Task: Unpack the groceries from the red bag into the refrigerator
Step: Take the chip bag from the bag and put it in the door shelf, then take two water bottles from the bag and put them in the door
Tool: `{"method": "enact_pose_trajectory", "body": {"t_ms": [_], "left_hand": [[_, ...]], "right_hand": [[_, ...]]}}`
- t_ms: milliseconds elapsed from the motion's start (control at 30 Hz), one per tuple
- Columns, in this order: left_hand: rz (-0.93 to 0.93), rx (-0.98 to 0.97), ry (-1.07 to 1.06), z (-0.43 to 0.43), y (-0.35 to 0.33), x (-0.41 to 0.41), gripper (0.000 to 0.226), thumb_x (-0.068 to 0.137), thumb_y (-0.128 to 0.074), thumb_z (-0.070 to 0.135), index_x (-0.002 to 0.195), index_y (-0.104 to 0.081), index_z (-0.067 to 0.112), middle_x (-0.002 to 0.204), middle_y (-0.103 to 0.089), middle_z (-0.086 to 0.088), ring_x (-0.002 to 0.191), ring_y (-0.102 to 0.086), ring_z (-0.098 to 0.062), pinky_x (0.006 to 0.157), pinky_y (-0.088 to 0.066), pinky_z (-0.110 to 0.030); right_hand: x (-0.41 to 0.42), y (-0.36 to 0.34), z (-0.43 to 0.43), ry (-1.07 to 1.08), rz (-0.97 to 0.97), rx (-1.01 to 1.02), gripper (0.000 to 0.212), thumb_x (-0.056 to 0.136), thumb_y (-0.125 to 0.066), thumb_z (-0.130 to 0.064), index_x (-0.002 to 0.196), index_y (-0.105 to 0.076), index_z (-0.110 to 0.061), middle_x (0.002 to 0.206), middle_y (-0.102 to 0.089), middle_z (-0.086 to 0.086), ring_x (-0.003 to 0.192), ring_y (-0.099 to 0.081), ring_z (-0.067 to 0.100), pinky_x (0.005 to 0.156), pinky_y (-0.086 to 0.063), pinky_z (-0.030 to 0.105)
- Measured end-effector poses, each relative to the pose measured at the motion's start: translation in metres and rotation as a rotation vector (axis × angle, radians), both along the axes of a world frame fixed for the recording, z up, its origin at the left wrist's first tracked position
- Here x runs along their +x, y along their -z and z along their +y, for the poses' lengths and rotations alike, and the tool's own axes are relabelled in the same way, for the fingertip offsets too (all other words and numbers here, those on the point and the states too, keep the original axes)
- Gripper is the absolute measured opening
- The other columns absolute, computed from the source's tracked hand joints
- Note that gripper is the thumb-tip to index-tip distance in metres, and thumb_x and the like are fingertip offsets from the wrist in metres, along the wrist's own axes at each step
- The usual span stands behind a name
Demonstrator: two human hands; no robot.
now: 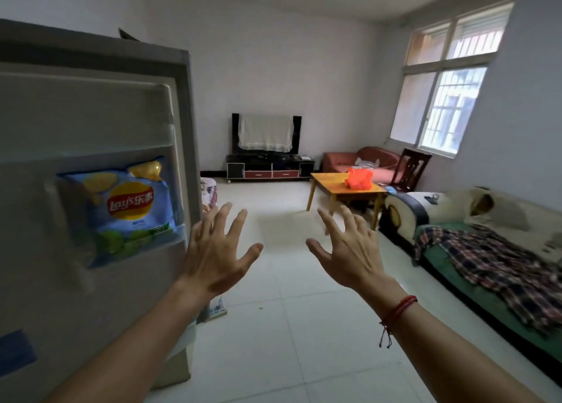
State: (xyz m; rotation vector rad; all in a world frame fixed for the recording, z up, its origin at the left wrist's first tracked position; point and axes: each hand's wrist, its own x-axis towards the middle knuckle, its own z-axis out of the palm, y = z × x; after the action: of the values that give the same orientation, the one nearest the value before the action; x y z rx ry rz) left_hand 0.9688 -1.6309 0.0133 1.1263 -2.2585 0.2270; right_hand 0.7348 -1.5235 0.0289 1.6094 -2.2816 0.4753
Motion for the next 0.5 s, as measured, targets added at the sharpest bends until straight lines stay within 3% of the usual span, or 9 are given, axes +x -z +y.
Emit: {"method": "enact_pose_trajectory", "body": {"t_ms": [267, 500], "left_hand": [[0.003, 0.021, 0.232, 0.022, 0.007, -0.064, 0.075, 0.087, -0.035, 0.067, 0.144, -0.044, 0.019, 0.152, -0.04, -0.013, 0.138, -0.038, -0.037, 0.103, -0.039, -0.056], [-0.01, -0.005, 0.378, 0.048, 0.006, -0.132, 0.07, 0.086, -0.037, 0.065, 0.139, -0.048, 0.019, 0.146, -0.043, -0.014, 0.134, -0.042, -0.036, 0.095, -0.045, -0.054]], "right_hand": [[-0.037, 0.008, 0.071, 0.212, 0.003, 0.022, 0.074, 0.093, -0.036, -0.07, 0.158, -0.018, -0.041, 0.165, -0.019, 0.014, 0.146, -0.024, 0.035, 0.108, -0.034, 0.051], [-0.08, 0.013, 0.126, 0.361, -0.014, 0.019, 0.073, 0.094, -0.037, -0.07, 0.158, -0.018, -0.041, 0.164, -0.019, 0.012, 0.145, -0.024, 0.034, 0.11, -0.032, 0.051]]}}
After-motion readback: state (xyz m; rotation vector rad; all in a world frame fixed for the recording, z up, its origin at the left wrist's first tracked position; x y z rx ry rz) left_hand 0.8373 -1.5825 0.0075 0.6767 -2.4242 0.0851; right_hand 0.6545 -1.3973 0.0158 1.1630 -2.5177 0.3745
